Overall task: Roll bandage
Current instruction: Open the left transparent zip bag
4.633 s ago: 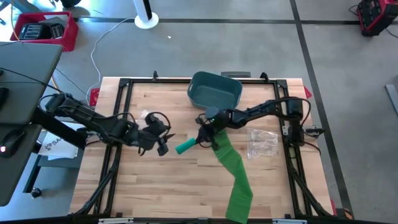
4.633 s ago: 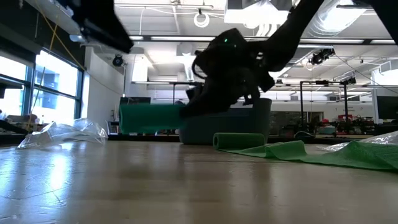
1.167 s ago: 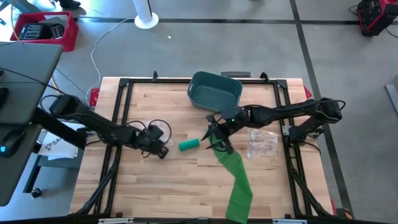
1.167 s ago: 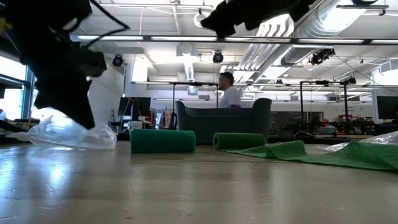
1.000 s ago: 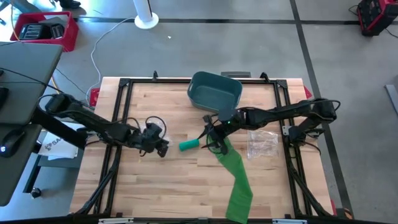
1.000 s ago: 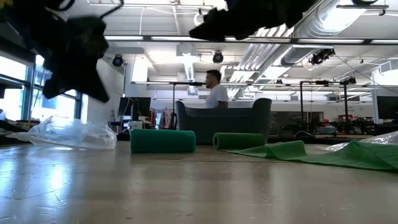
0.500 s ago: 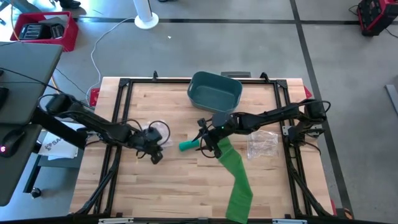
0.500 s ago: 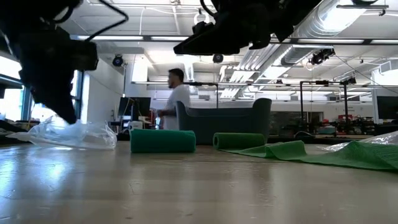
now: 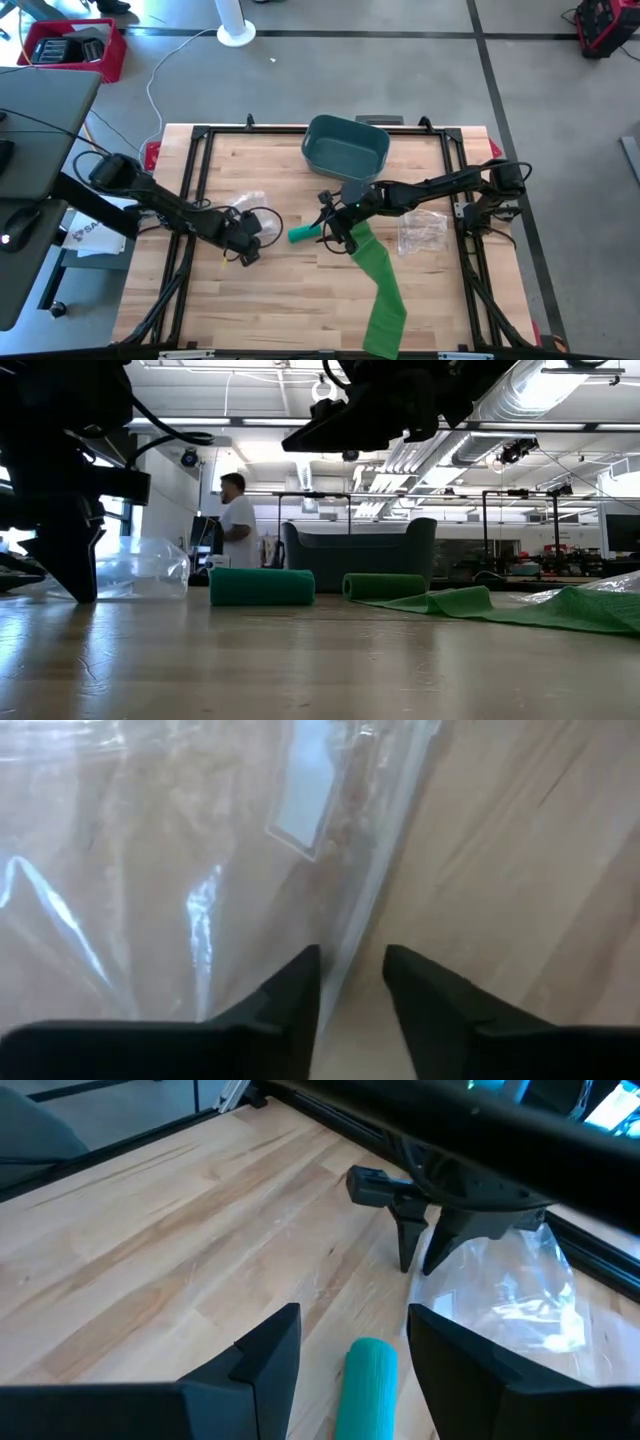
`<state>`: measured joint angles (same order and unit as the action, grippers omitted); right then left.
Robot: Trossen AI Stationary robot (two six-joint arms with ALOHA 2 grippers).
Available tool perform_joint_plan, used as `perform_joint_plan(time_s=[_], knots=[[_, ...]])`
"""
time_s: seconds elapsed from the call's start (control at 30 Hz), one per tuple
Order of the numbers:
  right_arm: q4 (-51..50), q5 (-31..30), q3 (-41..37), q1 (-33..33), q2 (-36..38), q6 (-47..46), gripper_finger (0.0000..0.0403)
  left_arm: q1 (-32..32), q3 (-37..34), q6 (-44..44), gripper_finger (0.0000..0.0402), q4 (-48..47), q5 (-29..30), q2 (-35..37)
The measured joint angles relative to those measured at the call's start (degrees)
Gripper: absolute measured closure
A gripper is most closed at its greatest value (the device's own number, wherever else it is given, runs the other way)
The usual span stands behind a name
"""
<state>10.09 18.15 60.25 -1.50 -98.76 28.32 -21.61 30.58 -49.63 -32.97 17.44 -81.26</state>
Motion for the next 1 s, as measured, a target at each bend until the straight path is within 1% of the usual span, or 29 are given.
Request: perform_joint_plan(time_s=[0.13, 0.2, 0.27, 0.33, 0.4, 0.5, 0.67, 0.77, 0.87, 1.0], knots=[[0.01, 0.00, 0.02, 0.00, 0.00, 0.00, 0.0226, -0.04, 0.05, -1.55, 0.0376, 0.59, 0.25, 0.09], [-0.20, 0.00, 0.02, 0.00, 0.00, 0.02, 0.0226, 0.05, 0.38, -2.77, 0.0391, 0.32, 0.98, 1.08], [-0.61, 0.02, 0.02, 0.00, 0.00, 0.02, 0.0226, 0.07, 1.55, -3.66, 0.0389, -0.18, 1.78, 2.35], [-0.88, 0.02, 0.02, 0.00, 0.00, 0.05, 0.0226, 0.04, 3.01, -4.05, 0.0394, -1.22, 2.60, 3.76], [-0.90, 0.02, 0.02, 0.00, 0.00, 0.20, 0.0226, -0.11, 5.21, -4.87, 0.0400, -0.12, 3.73, 5.67], [-0.64, 0.02, 0.02, 0.00, 0.00, 0.20, 0.0226, -0.13, 7.08, -5.47, 0.0400, -0.97, 5.20, 7.98], [2.42, 0.00, 0.02, -0.07, 0.00, 0.20, 0.0226, -0.09, 10.39, -4.20, 0.0401, 0.15, 8.20, 11.55], [5.13, 0.02, 0.02, -0.07, 0.02, 0.13, 0.0226, -0.07, 11.61, -1.62, 0.0401, 3.75, 10.20, 12.48], [6.30, 0.01, 0.02, -0.07, 0.02, 0.20, 0.0226, 0.26, 11.86, 1.82, 0.0401, 8.49, 10.25, 12.56], [7.10, 0.00, 0.02, -0.04, 0.02, 0.22, 0.0226, 0.26, 11.85, 4.23, 0.0401, 12.38, 10.26, 12.59]])
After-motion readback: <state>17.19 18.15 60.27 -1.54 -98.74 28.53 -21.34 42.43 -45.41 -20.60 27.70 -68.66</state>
